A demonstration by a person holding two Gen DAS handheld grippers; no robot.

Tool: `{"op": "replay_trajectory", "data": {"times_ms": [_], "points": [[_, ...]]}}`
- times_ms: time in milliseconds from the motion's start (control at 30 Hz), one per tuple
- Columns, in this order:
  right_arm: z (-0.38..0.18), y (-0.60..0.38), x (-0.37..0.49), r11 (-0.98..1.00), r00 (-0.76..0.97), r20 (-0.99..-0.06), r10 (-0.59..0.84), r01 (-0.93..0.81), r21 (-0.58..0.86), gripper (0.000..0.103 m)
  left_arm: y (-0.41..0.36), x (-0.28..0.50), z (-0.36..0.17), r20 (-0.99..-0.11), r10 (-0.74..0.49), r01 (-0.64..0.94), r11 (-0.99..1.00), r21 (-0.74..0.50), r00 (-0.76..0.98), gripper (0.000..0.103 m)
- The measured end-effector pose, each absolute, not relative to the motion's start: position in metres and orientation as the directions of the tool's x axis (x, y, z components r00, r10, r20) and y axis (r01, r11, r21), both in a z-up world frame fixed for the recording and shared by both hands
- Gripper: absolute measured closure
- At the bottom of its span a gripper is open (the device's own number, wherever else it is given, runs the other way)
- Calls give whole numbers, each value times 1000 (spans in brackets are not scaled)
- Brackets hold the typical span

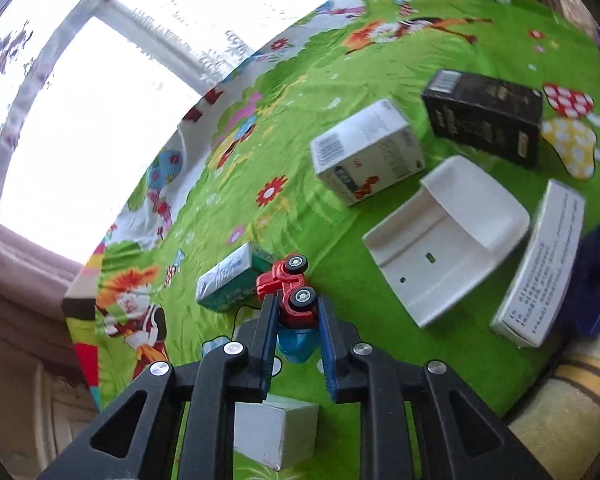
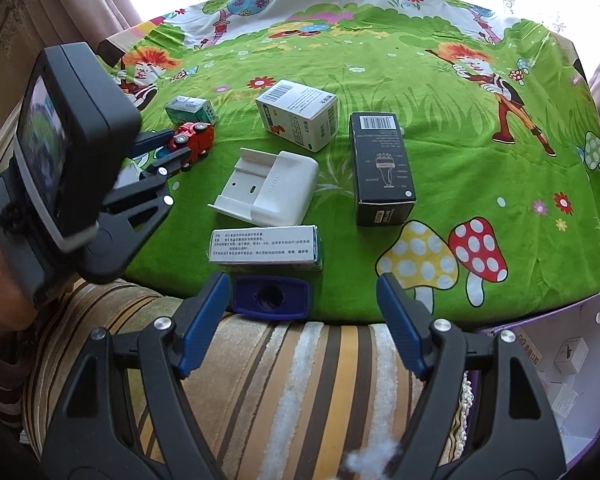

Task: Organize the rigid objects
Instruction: 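Lift the red toy car with the left gripper while the right grasps the blue plastic piece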

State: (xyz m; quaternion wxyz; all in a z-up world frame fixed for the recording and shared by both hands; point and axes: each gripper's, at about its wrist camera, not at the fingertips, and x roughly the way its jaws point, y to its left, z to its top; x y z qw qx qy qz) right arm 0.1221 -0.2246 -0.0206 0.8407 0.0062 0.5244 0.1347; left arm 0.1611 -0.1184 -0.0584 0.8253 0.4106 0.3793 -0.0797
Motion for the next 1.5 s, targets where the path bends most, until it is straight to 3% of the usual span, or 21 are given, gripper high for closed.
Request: {"op": "replay_trajectory", "data": {"times_ms": [200, 367, 467, 600, 667, 800, 933, 1167, 1500], "points": [[-22, -225, 122, 963, 407, -883, 236, -217, 157, 23, -133, 146, -65, -654, 174, 478, 551, 684, 736, 78], [-24, -223, 121, 963, 403, -885, 232, -223, 151, 23, -123, 145, -48, -689, 113, 474, 646, 599, 716, 52], [-24, -221, 120, 963, 402, -886, 230, -227, 146, 23, -102, 155, -28, -758, 15, 462, 785, 413, 653, 52], [-24, -218, 120, 962, 404, -887, 223, -238, 133, 23, -52, 188, -18, -831, -247, 368, 928, -55, 498, 52], [-23, -216, 120, 961, 406, -887, 222, -247, 128, 23, -41, 203, -26, -842, -305, 309, 935, -176, 445, 52], [-23, -213, 119, 960, 405, -889, 214, -255, 115, 23, -46, 220, -43, -870, -316, 246, 940, -235, 378, 53], [-22, -209, 114, 953, 388, -892, 231, -277, 126, 23, -52, 236, -61, -903, -267, 198, 958, -210, 335, 65], [-27, -200, 109, 947, 352, -912, 210, -307, 99, 23, -55, 231, -58, -899, -249, 229, 958, -173, 361, 67], [-42, -186, 126, 941, 289, -942, 174, -330, 73, 23, -33, 218, -41, -863, -312, 194, 948, -253, 398, 67]]}}
